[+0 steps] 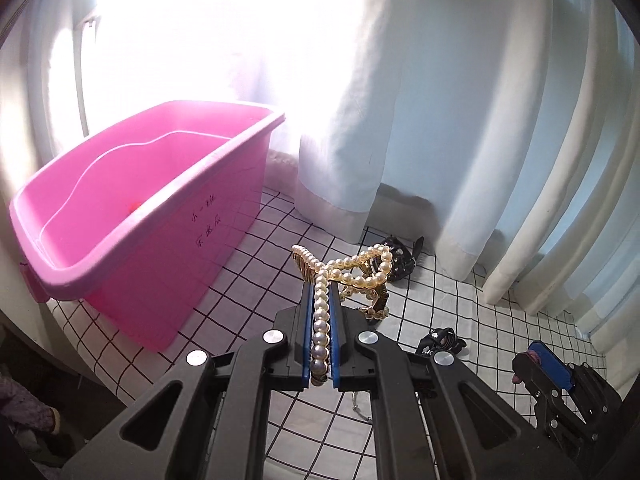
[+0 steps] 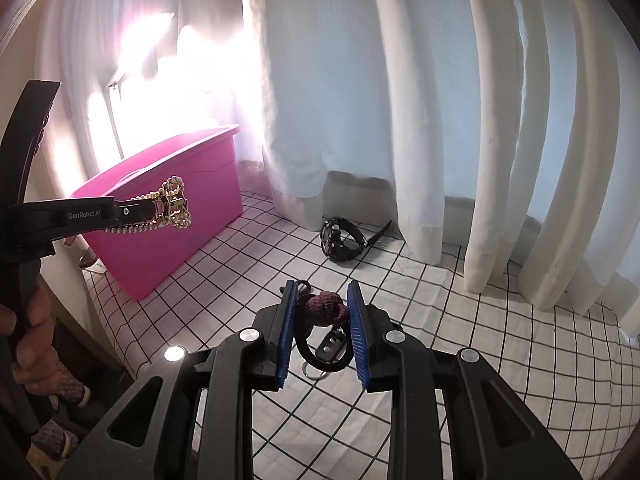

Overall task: Organize jewelry
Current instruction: 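Carry both items over the pink tub and open both tools to drop them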

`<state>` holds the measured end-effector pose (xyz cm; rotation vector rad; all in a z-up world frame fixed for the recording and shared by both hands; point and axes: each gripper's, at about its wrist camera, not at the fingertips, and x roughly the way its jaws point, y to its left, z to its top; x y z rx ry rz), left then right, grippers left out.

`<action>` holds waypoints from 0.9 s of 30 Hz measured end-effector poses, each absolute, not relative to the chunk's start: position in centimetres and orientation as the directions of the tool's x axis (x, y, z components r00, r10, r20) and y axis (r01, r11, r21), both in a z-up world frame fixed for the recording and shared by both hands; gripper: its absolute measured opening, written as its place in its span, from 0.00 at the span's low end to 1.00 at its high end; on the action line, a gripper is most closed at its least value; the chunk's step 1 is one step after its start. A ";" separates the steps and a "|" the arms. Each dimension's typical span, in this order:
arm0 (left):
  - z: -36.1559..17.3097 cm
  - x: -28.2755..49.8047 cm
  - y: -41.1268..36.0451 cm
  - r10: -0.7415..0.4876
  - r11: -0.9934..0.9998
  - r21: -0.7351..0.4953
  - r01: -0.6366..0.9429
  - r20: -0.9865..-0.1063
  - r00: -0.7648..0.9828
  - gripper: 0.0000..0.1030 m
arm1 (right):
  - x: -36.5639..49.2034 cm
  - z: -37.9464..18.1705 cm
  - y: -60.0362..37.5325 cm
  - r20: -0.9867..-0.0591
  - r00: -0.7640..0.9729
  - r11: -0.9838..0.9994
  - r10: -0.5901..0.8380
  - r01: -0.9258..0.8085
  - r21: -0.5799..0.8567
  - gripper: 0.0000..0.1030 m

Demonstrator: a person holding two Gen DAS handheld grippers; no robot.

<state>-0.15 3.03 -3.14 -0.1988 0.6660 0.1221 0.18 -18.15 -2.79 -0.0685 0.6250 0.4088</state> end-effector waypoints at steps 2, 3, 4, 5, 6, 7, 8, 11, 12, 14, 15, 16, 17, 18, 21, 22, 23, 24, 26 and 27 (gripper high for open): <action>-1.6 -0.4 3.4 0.067 0.969 -0.148 -0.196 -0.608 0.791 0.07 | 0.8 -1.1 -17.6 -0.555 0.739 0.903 0.382 -0.427 0.053 0.24; -0.8 -0.5 3.7 0.076 0.967 -0.151 -0.206 -0.598 0.798 0.07 | 1.1 -0.3 -17.2 -0.543 0.739 0.895 0.398 -0.443 0.052 0.24; 0.0 -0.5 4.0 0.087 0.965 -0.152 -0.216 -0.588 0.804 0.07 | 1.4 0.6 -16.8 -0.532 0.740 0.887 0.412 -0.459 0.049 0.24; 0.8 -0.6 4.3 0.097 0.962 -0.153 -0.225 -0.577 0.811 0.07 | 1.7 1.4 -16.3 -0.520 0.740 0.879 0.427 -0.475 0.046 0.24; 1.6 -0.7 4.8 0.106 0.960 -0.155 -0.232 -0.565 0.818 0.07 | 2.0 2.2 -15.7 -0.508 0.739 0.871 0.442 -0.490 0.044 0.24; 2.4 -0.7 5.3 0.116 0.958 -0.156 -0.239 -0.553 0.825 0.07 | 2.4 3.0 -15.0 -0.498 0.736 0.862 0.458 -0.505 0.046 0.24; 3.2 -0.7 5.9 0.124 0.957 -0.157 -0.245 -0.542 0.831 0.07 | 2.8 3.6 -14.2 -0.489 0.731 0.853 0.475 -0.520 0.050 0.24; 5.3 -0.6 8.3 0.151 0.951 -0.160 -0.264 -0.507 0.848 0.07 | 4.4 5.5 -11.5 -0.467 0.708 0.823 0.530 -0.562 0.081 0.24; 5.9 -0.5 9.2 0.162 0.949 -0.159 -0.273 -0.497 0.853 0.07 | 4.9 6.1 -10.5 -0.458 0.701 0.814 0.547 -0.573 0.096 0.24; 6.9 -0.2 11.4 0.182 0.946 -0.152 -0.288 -0.486 0.855 0.07 | 6.1 7.1 -8.1 -0.438 0.684 0.794 0.584 -0.594 0.131 0.24; 7.3 0.0 12.5 0.191 0.945 -0.147 -0.294 -0.483 0.854 0.07 | 6.7 7.6 -6.8 -0.430 0.671 0.780 0.604 -0.608 0.147 0.24; 7.7 0.3 13.7 0.203 0.943 -0.139 -0.302 -0.480 0.853 0.07 | 7.2 8.0 -5.4 -0.423 0.658 0.766 0.623 -0.624 0.157 0.24; 8.0 0.5 14.9 0.217 0.940 -0.132 -0.314 -0.478 0.851 0.07 | 7.8 8.4 -3.9 -0.418 0.646 0.751 0.639 -0.641 0.159 0.24; 8.2 0.7 16.3 0.230 0.937 -0.126 -0.325 -0.478 0.848 0.07 | 8.4 8.6 -2.3 -0.416 0.633 0.738 0.653 -0.657 0.157 0.24; 8.0 1.4 20.0 0.259 0.927 -0.114 -0.357 -0.495 0.830 0.07 | 10.6 9.0 2.2 -0.428 0.591 0.702 0.684 -0.693 0.164 0.24; 7.7 1.8 21.2 0.265 0.923 -0.112 -0.367 -0.506 0.821 0.07 | 11.5 8.9 3.6 -0.439 0.570 0.689 0.694 -0.703 0.177 0.24; 7.3 2.3 22.3 0.267 0.920 -0.114 -0.375 -0.520 0.811 0.07 | 12.3 8.8 5.0 -0.453 0.552 0.680 0.700 -0.709 0.187 0.24; 6.7 2.8 23.2 0.266 0.917 -0.115 -0.382 -0.537 0.801 0.07 | 13.2 8.6 6.2 -0.467 0.537 0.674 0.703 -0.713 0.193 0.24; 5.6 3.6 24.8 0.259 0.912 -0.120 -0.391 -0.573 0.778 0.07 | 14.8 8.0 8.7 -0.507 0.504 0.663 0.699 -0.722 0.196 0.24; 4.9 3.9 25.6 0.256 0.910 -0.120 -0.397 -0.590 0.766 0.07 | 15.6 7.6 9.9 -0.531 0.486 0.658 0.694 -0.727 0.196 0.24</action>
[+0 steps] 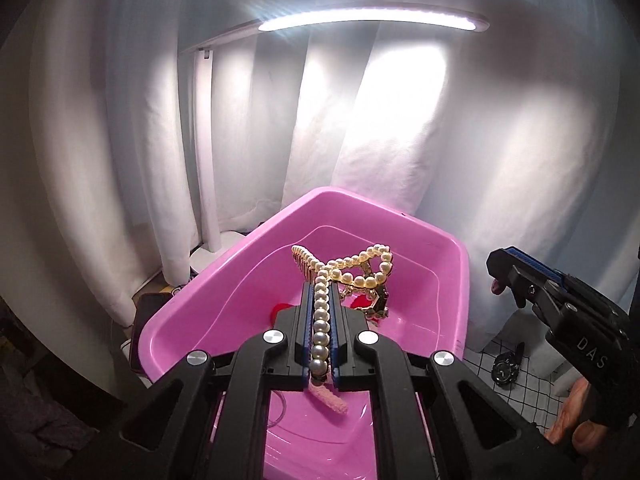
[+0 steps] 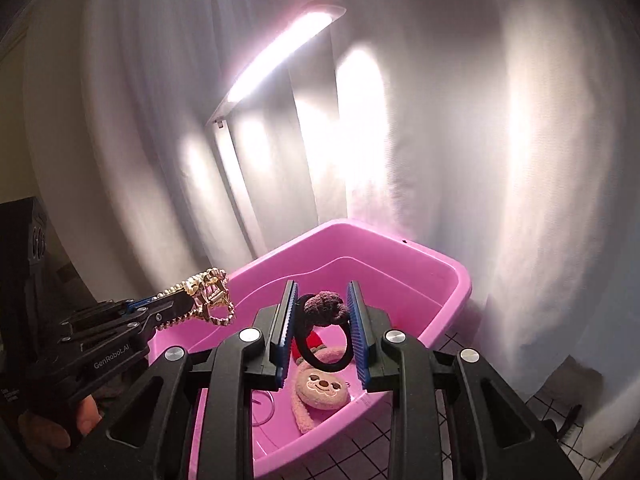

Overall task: Organize jewelry
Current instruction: 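Carry both items over the pink tub and open both tools to drop them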

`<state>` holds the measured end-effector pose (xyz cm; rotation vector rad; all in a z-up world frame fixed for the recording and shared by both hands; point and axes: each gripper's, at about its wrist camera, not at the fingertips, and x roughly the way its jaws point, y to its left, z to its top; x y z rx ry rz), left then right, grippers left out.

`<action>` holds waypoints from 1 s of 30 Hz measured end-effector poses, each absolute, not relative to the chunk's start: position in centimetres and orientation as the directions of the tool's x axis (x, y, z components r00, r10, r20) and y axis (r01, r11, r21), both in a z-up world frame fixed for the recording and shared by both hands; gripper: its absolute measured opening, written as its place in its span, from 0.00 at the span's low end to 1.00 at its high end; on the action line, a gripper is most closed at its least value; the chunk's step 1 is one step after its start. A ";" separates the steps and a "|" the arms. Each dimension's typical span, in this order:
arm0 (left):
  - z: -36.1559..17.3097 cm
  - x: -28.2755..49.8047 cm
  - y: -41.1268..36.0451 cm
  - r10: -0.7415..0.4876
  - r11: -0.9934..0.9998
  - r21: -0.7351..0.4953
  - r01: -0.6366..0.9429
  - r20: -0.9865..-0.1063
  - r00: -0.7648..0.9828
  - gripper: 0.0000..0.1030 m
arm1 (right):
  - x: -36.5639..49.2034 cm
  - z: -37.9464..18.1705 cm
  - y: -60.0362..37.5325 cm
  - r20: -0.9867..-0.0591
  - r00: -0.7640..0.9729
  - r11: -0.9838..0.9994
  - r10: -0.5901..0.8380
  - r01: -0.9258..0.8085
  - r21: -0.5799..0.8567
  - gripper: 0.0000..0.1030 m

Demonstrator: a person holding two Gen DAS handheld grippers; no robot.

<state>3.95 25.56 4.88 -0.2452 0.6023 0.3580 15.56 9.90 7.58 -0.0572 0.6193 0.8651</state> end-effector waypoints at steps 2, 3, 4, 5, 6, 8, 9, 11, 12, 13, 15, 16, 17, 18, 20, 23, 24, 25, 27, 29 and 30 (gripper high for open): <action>3.5 4.8 26.7 0.247 0.905 -0.124 -0.407 -0.627 0.739 0.07 | 16.9 6.8 12.1 -0.578 0.451 0.653 0.680 -0.732 0.197 0.24; 2.8 5.1 27.3 0.239 0.902 -0.128 -0.411 -0.645 0.726 0.07 | 17.6 6.3 13.1 -0.602 0.434 0.652 0.670 -0.731 0.199 0.24; 2.2 5.4 27.7 0.233 0.900 -0.130 -0.415 -0.661 0.713 0.07 | 18.3 5.9 14.0 -0.623 0.420 0.654 0.660 -0.729 0.200 0.24; 1.6 5.7 28.3 0.228 0.898 -0.132 -0.419 -0.675 0.702 0.07 | 18.9 5.4 14.7 -0.645 0.403 0.654 0.649 -0.728 0.204 0.24; 1.2 6.1 28.7 0.223 0.897 -0.133 -0.421 -0.688 0.691 0.07 | 19.7 4.9 15.5 -0.665 0.388 0.657 0.638 -0.724 0.208 0.24; 0.4 6.7 29.4 0.211 0.895 -0.133 -0.426 -0.715 0.667 0.07 | 21.0 4.0 16.7 -0.706 0.354 0.665 0.614 -0.714 0.219 0.24; 0.1 7.1 29.6 0.201 0.895 -0.135 -0.426 -0.729 0.654 0.07 | 21.6 3.6 17.2 -0.724 0.342 0.671 0.599 -0.707 0.222 0.24; -0.6 7.7 30.2 0.180 0.893 -0.144 -0.426 -0.754 0.632 0.07 | 22.8 2.8 18.1 -0.755 0.316 0.681 0.575 -0.696 0.227 0.24; -0.9 8.0 30.4 0.175 0.893 -0.144 -0.427 -0.764 0.621 0.07 | 23.2 2.5 18.3 -0.769 0.307 0.687 0.560 -0.691 0.225 0.24; -1.1 8.1 30.5 0.171 0.893 -0.142 -0.427 -0.772 0.613 0.07 | 23.6 2.2 18.7 -0.782 0.302 0.694 0.546 -0.685 0.220 0.24; -1.5 8.6 30.8 0.165 0.893 -0.137 -0.429 -0.787 0.594 0.07 | 24.5 1.6 19.4 -0.804 0.282 0.702 0.524 -0.677 0.220 0.24; -1.7 8.9 31.0 0.164 0.893 -0.132 -0.431 -0.796 0.583 0.07 | 24.9 1.4 19.6 -0.813 0.275 0.708 0.513 -0.672 0.219 0.24; -1.8 9.1 31.0 0.162 0.893 -0.128 -0.432 -0.804 0.572 0.07 | 25.0 1.1 19.5 -0.819 0.271 0.713 0.506 -0.666 0.220 0.25; -1.9 9.3 31.1 0.156 0.891 -0.130 -0.434 -0.812 0.562 0.07 | 25.0 0.8 19.5 -0.823 0.265 0.715 0.502 -0.662 0.223 0.27; -2.3 9.6 31.4 0.148 0.889 -0.129 -0.440 -0.827 0.543 0.08 | 25.4 0.5 19.6 -0.831 0.271 0.725 0.486 -0.655 0.211 0.42; -2.2 9.7 31.3 0.169 0.890 -0.106 -0.444 -0.827 0.535 0.21 | 25.9 0.5 19.5 -0.829 0.292 0.735 0.477 -0.650 0.194 0.48; -2.1 9.6 31.3 0.178 0.891 -0.099 -0.443 -0.822 0.540 0.39 | 25.9 0.5 19.3 -0.828 0.294 0.738 0.477 -0.646 0.195 0.48; -1.8 9.5 31.2 0.191 0.892 -0.089 -0.444 -0.815 0.547 0.53 | 26.1 0.5 19.2 -0.827 0.296 0.741 0.477 -0.642 0.198 0.49; -0.9 9.1 31.0 0.228 0.889 -0.073 -0.452 -0.784 0.577 0.79 | 26.4 0.5 18.9 -0.825 0.301 0.747 0.478 -0.634 0.200 0.52; -0.3 8.9 30.7 0.258 0.892 -0.045 -0.450 -0.767 0.588 0.79 | 26.5 0.7 18.6 -0.822 0.305 0.749 0.481 -0.631 0.204 0.52; -0.2 8.9 30.6 0.266 0.894 -0.031 -0.447 -0.766 0.585 0.79 | 26.5 0.7 18.5 -0.821 0.306 0.750 0.483 -0.629 0.207 0.52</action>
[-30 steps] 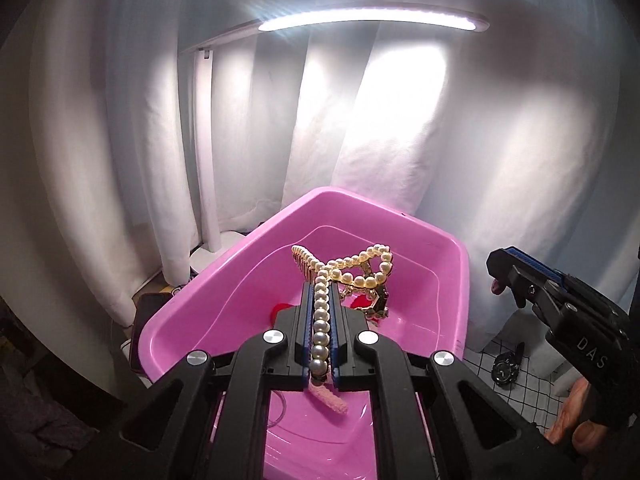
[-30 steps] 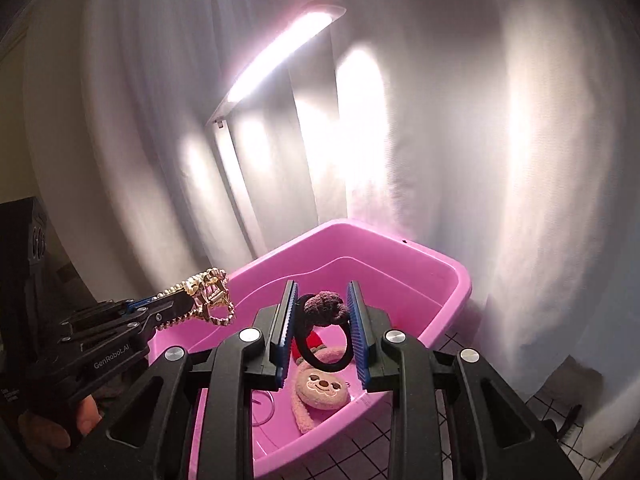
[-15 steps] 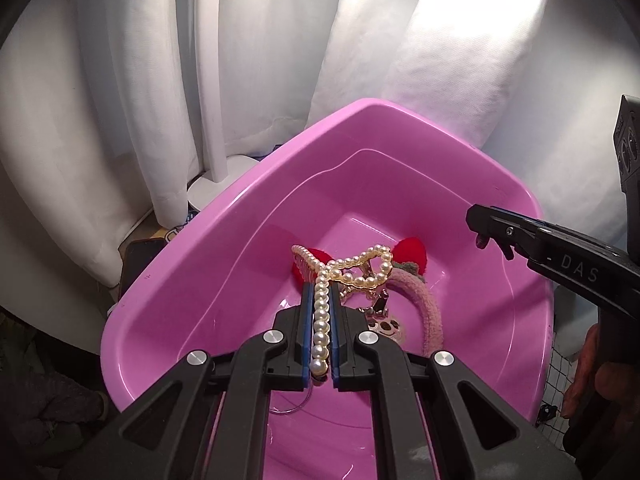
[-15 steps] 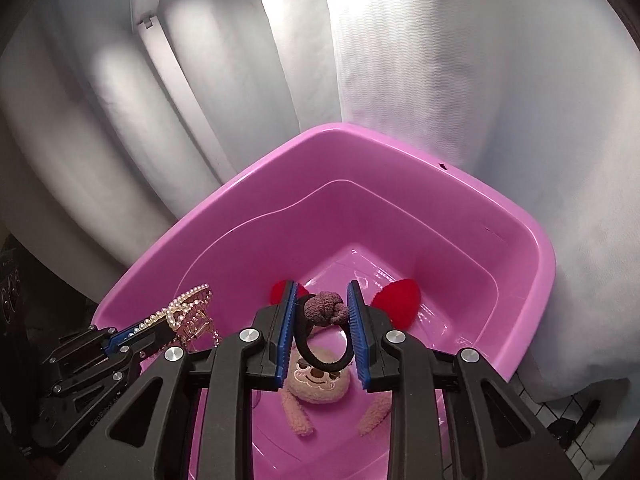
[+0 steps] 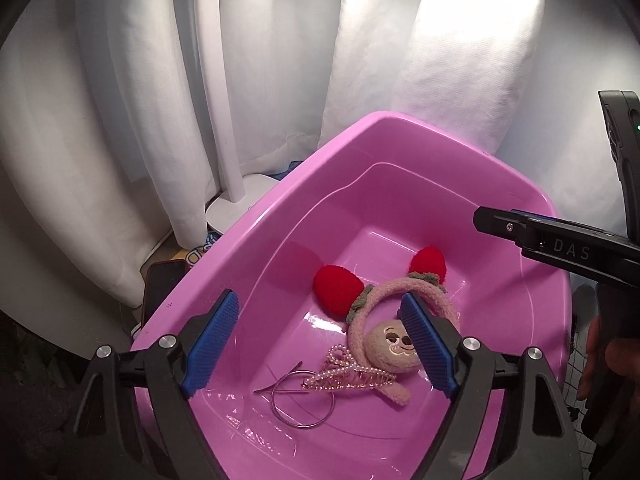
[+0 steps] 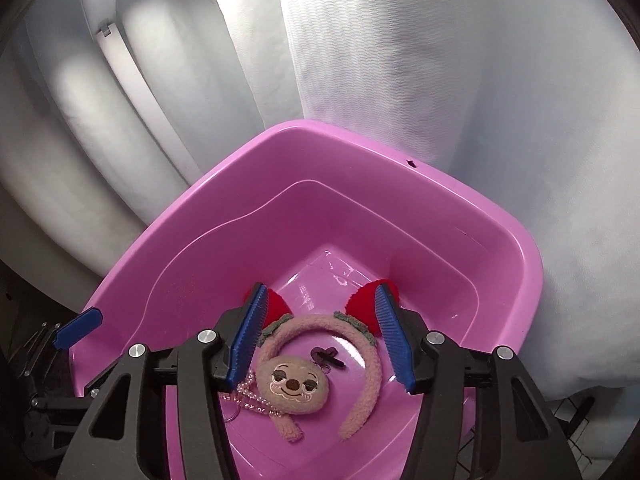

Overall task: Organize jewelry
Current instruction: 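Carry both items over the pink tub and open both tools to drop them, then move both tools back over the table toward the remaining jewelry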

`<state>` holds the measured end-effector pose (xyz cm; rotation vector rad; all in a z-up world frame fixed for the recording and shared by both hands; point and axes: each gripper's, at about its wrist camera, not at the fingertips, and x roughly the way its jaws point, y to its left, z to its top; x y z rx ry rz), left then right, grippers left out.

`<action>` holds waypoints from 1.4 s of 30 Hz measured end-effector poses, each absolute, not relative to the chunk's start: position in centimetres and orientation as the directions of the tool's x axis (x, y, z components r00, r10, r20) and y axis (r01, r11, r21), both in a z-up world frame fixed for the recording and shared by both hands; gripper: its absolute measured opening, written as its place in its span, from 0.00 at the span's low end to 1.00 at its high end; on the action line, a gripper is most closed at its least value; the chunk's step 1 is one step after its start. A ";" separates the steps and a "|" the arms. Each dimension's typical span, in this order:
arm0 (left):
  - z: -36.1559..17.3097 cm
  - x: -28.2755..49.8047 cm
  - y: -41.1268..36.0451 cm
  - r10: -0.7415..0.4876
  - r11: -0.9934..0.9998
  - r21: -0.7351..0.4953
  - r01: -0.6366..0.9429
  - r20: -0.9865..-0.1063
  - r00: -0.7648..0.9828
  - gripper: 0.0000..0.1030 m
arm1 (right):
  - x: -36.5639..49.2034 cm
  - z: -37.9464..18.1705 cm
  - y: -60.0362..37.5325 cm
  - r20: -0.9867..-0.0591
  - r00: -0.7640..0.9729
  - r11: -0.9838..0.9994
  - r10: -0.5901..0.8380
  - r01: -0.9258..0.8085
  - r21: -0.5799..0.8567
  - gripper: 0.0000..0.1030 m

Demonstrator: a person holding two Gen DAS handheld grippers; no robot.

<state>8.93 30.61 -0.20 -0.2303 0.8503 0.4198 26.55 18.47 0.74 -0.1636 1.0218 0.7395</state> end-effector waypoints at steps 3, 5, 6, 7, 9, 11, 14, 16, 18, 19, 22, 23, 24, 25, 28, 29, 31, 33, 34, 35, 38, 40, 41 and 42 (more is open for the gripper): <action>-0.2 8.8 30.6 0.280 0.890 -0.016 -0.455 -0.769 0.574 0.83 | 26.4 0.9 18.2 -0.814 0.303 0.748 0.496 -0.625 0.223 0.55; -0.1 8.5 30.6 0.283 0.885 -0.021 -0.466 -0.770 0.571 0.85 | 26.1 1.2 18.0 -0.808 0.301 0.742 0.506 -0.630 0.229 0.55; -0.1 8.4 30.6 0.283 0.883 -0.023 -0.469 -0.771 0.571 0.85 | 25.9 1.4 17.9 -0.807 0.302 0.739 0.508 -0.633 0.229 0.55; 0.0 8.3 30.6 0.285 0.882 -0.022 -0.471 -0.772 0.569 0.85 | 25.7 1.5 17.8 -0.806 0.302 0.737 0.509 -0.637 0.226 0.55; 0.2 8.1 30.3 0.288 0.883 -0.016 -0.469 -0.770 0.569 0.85 | 25.3 1.8 17.7 -0.805 0.301 0.731 0.510 -0.645 0.222 0.55; 0.6 7.9 30.1 0.294 0.881 -0.015 -0.473 -0.765 0.573 0.85 | 24.9 2.3 17.4 -0.799 0.310 0.730 0.515 -0.648 0.219 0.55; 1.3 7.2 29.6 0.303 0.877 -0.019 -0.481 -0.755 0.582 0.86 | 24.0 3.7 16.3 -0.781 0.325 0.724 0.534 -0.653 0.223 0.55; 1.8 6.6 29.2 0.309 0.874 -0.021 -0.485 -0.746 0.589 0.86 | 23.3 4.6 15.0 -0.763 0.336 0.718 0.552 -0.656 0.231 0.55; 2.2 6.1 28.5 0.312 0.874 -0.025 -0.485 -0.738 0.599 0.86 | 22.7 5.3 13.4 -0.746 0.351 0.718 0.566 -0.654 0.237 0.56; 2.4 5.9 28.0 0.307 0.877 -0.029 -0.480 -0.735 0.604 0.86 | 22.3 5.6 12.5 -0.739 0.361 0.722 0.568 -0.650 0.238 0.57; 2.9 5.2 26.2 0.279 0.895 -0.042 -0.445 -0.725 0.630 0.86 | 21.0 6.3 9.1 -0.729 0.385 0.736 0.567 -0.634 0.237 0.58; 3.2 4.9 25.4 0.272 0.902 -0.043 -0.430 -0.717 0.642 0.86 | 20.5 6.6 7.8 -0.725 0.397 0.743 0.562 -0.627 0.233 0.58; 3.5 4.6 24.5 0.265 0.909 -0.043 -0.415 -0.708 0.654 0.87 | 20.0 6.7 6.6 -0.722 0.409 0.750 0.558 -0.620 0.229 0.58; 3.9 4.3 23.7 0.259 0.915 -0.043 -0.401 -0.700 0.666 0.87 | 19.4 7.0 5.1 -0.719 0.421 0.758 0.553 -0.612 0.225 0.58; 4.7 3.1 20.9 0.225 0.934 -0.056 -0.353 -0.675 0.703 0.90 | 17.5 7.5 0.6 -0.711 0.465 0.790 0.527 -0.576 0.208 0.61; 4.9 2.7 19.9 0.210 0.941 -0.059 -0.333 -0.671 0.711 0.90 | 16.9 7.5 -0.9 -0.711 0.479 0.802 0.515 -0.561 0.203 0.62; 5.1 1.9 17.7 0.182 0.955 -0.057 -0.292 -0.664 0.725 0.90 | 15.5 7.2 -4.1 -0.714 0.505 0.829 0.485 -0.525 0.192 0.62; 5.2 1.1 15.3 0.156 0.965 -0.056 -0.255 -0.660 0.735 0.90 | 14.1 6.4 -7.1 -0.720 0.515 0.850 0.464 -0.488 0.199 0.62; 5.1 0.7 14.2 0.142 0.970 -0.057 -0.237 -0.660 0.738 0.90 | 13.3 6.1 -8.7 -0.725 0.520 0.861 0.452 -0.467 0.202 0.62; 4.9 0.4 13.1 0.128 0.973 -0.058 -0.222 -0.663 0.738 0.91 | 12.5 5.8 -10.2 -0.728 0.525 0.871 0.441 -0.447 0.206 0.62; 4.0 -0.8 10.1 0.092 0.979 -0.071 -0.189 -0.677 0.730 0.93 | 9.8 4.7 -14.1 -0.735 0.530 0.890 0.423 -0.395 0.228 0.62; 3.1 -1.7 8.4 0.069 0.980 -0.086 -0.177 -0.691 0.720 0.94 | 8.2 4.1 -16.5 -0.736 0.535 0.899 0.415 -0.369 0.238 0.64; 2.5 -2.1 7.6 0.062 0.980 -0.093 -0.176 -0.699 0.712 0.94 | 7.4 3.8 -17.5 -0.735 0.540 0.902 0.410 -0.358 0.240 0.64; 1.9 -2.6 6.9 0.053 0.979 -0.101 -0.175 -0.707 0.706 0.94 | 6.8 3.4 -18.5 -0.734 0.542 0.904 0.408 -0.351 0.243 0.64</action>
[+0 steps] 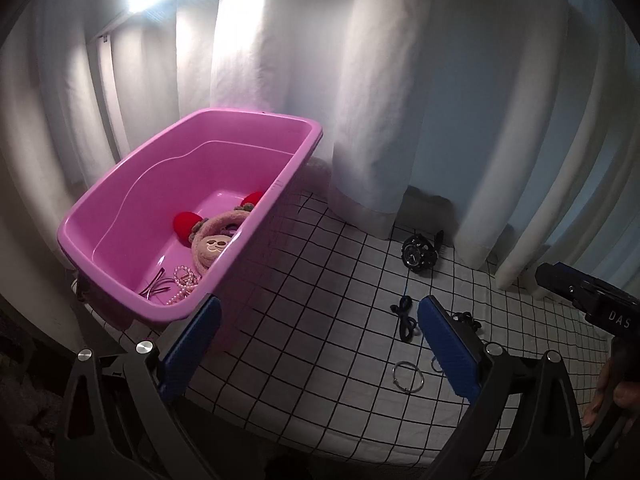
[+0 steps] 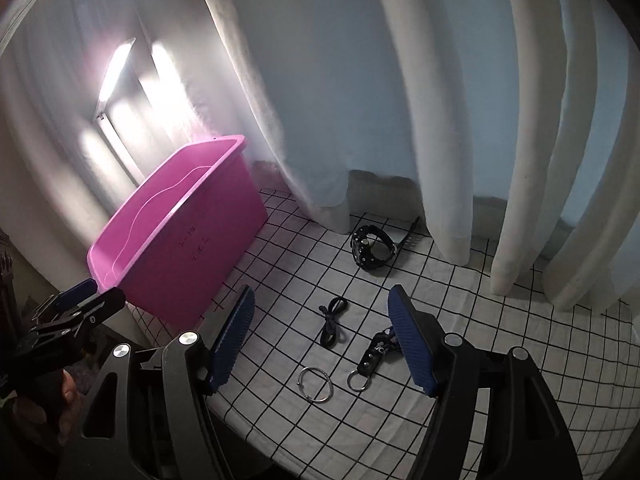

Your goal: Organize jewelry

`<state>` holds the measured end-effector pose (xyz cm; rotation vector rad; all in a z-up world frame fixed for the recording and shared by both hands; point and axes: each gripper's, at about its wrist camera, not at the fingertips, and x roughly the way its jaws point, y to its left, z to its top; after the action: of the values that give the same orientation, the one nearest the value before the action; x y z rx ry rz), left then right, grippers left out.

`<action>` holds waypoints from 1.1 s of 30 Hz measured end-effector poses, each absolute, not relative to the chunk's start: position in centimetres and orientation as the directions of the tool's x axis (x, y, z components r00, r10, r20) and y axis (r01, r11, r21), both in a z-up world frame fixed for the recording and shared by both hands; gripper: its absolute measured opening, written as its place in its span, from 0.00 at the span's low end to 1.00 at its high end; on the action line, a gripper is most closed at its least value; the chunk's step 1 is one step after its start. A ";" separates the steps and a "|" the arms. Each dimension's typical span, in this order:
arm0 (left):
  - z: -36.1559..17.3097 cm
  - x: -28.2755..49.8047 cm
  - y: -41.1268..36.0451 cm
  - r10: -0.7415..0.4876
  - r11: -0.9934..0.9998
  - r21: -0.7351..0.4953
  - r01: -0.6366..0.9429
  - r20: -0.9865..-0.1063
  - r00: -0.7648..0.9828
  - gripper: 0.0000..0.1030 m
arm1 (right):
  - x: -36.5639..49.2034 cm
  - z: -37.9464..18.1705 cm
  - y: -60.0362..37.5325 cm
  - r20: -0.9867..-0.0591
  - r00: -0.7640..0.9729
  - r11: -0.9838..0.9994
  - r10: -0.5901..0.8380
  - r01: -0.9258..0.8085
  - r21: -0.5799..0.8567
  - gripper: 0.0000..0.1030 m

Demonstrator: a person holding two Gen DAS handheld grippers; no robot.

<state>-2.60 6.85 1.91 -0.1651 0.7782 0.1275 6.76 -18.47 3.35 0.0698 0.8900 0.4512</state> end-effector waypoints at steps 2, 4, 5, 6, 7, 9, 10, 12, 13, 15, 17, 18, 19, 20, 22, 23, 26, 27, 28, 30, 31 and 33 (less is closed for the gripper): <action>0.6 -3.4 5.6 0.044 0.977 -0.111 -0.180 -0.724 0.688 0.94 | 5.5 2.4 -20.1 -0.734 0.544 0.907 0.408 -0.336 0.255 0.65; -0.7 -4.2 4.7 0.037 0.975 -0.120 -0.186 -0.740 0.672 0.94 | 4.6 1.3 -21.8 -0.738 0.538 0.909 0.407 -0.320 0.267 0.64; -1.3 -4.6 4.2 0.035 0.974 -0.123 -0.189 -0.745 0.666 0.94 | 4.3 0.6 -22.3 -0.742 0.534 0.910 0.405 -0.313 0.271 0.64; -1.9 -4.9 3.8 0.037 0.973 -0.122 -0.194 -0.749 0.661 0.94 | 4.1 0.0 -22.7 -0.749 0.530 0.913 0.398 -0.303 0.272 0.64; -2.3 -5.3 3.3 0.041 0.973 -0.119 -0.196 -0.753 0.656 0.94 | 3.9 -0.6 -23.1 -0.757 0.524 0.917 0.391 -0.294 0.270 0.64; -3.2 -5.5 2.6 0.041 0.976 -0.108 -0.187 -0.760 0.648 0.94 | 3.6 -1.6 -23.7 -0.768 0.518 0.923 0.376 -0.278 0.265 0.64; -3.6 -5.2 2.5 0.040 0.979 -0.100 -0.179 -0.763 0.645 0.94 | 3.6 -1.9 -23.9 -0.769 0.520 0.925 0.373 -0.278 0.260 0.64; -4.5 -4.6 2.0 0.024 0.982 -0.103 -0.159 -0.764 0.645 0.94 | 3.5 -2.4 -24.2 -0.772 0.532 0.932 0.349 -0.282 0.228 0.64; -5.0 -4.1 1.8 0.007 0.982 -0.115 -0.148 -0.765 0.644 0.94 | 3.6 -2.7 -24.3 -0.774 0.540 0.938 0.329 -0.278 0.205 0.64; -6.1 -3.4 1.2 -0.021 0.982 -0.137 -0.133 -0.771 0.636 0.94 | 3.9 -3.3 -24.5 -0.778 0.543 0.942 0.316 -0.274 0.191 0.64; -7.1 -2.9 0.5 -0.029 0.982 -0.138 -0.127 -0.783 0.622 0.94 | 4.3 -3.9 -24.5 -0.783 0.539 0.942 0.311 -0.286 0.178 0.64; -7.6 -2.8 0.1 -0.027 0.983 -0.132 -0.128 -0.790 0.612 0.94 | 4.5 -4.3 -24.5 -0.786 0.537 0.941 0.307 -0.291 0.169 0.64; -8.0 -2.7 -0.2 -0.022 0.983 -0.127 -0.132 -0.798 0.603 0.94 | 4.8 -4.6 -24.6 -0.790 0.527 0.939 0.313 -0.299 0.172 0.64; -8.3 -2.7 -0.4 -0.018 0.982 -0.125 -0.139 -0.803 0.596 0.94 | 5.2 -5.0 -24.6 -0.795 0.512 0.933 0.325 -0.310 0.182 0.64; -9.0 -2.6 -1.0 -0.010 0.980 -0.125 -0.157 -0.809 0.587 0.94 | 6.0 -5.7 -24.8 -0.802 0.492 0.922 0.340 -0.342 0.181 0.64; -9.4 -2.5 -1.2 0.003 0.978 -0.120 -0.173 -0.813 0.582 0.94 | 6.5 -6.0 -24.9 -0.806 0.482 0.916 0.344 -0.360 0.176 0.64; -10.5 -2.3 -1.8 0.054 0.962 -0.110 -0.251 -0.822 0.567 0.94 | 8.5 -7.2 -25.3 -0.815 0.437 0.886 0.381 -0.425 0.187 0.64; -10.9 -2.3 -2.0 0.075 0.952 -0.108 -0.285 -0.823 0.563 0.94 | 9.1 -7.6 -25.4 -0.812 0.422 0.869 0.402 -0.456 0.192 0.64; -11.3 -2.4 -2.3 0.102 0.941 -0.100 -0.323 -0.826 0.554 0.94 | 9.7 -8.0 -25.5 -0.813 0.406 0.851 0.417 -0.489 0.192 0.64; -12.1 -2.7 -3.0 0.143 0.914 -0.098 -0.394 -0.831 0.538 0.94 | 10.7 -8.7 -25.7 -0.822 0.369 0.816 0.434 -0.547 0.186 0.64; -12.5 -2.8 -3.2 0.156 0.901 -0.102 -0.423 -0.832 0.532 0.94 | 11.1 -8.9 -25.8 -0.818 0.355 0.796 0.452 -0.574 0.191 0.64; -13.2 -3.0 -3.8 0.193 0.872 -0.095 -0.481 -0.834 0.516 0.94 | 11.8 -9.6 -25.9 -0.817 0.324 0.756 0.477 -0.625 0.194 0.64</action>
<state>-3.02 -3.80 -13.25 -0.3352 0.9474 0.4140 11.83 -25.94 -9.61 -0.1669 1.0078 0.7271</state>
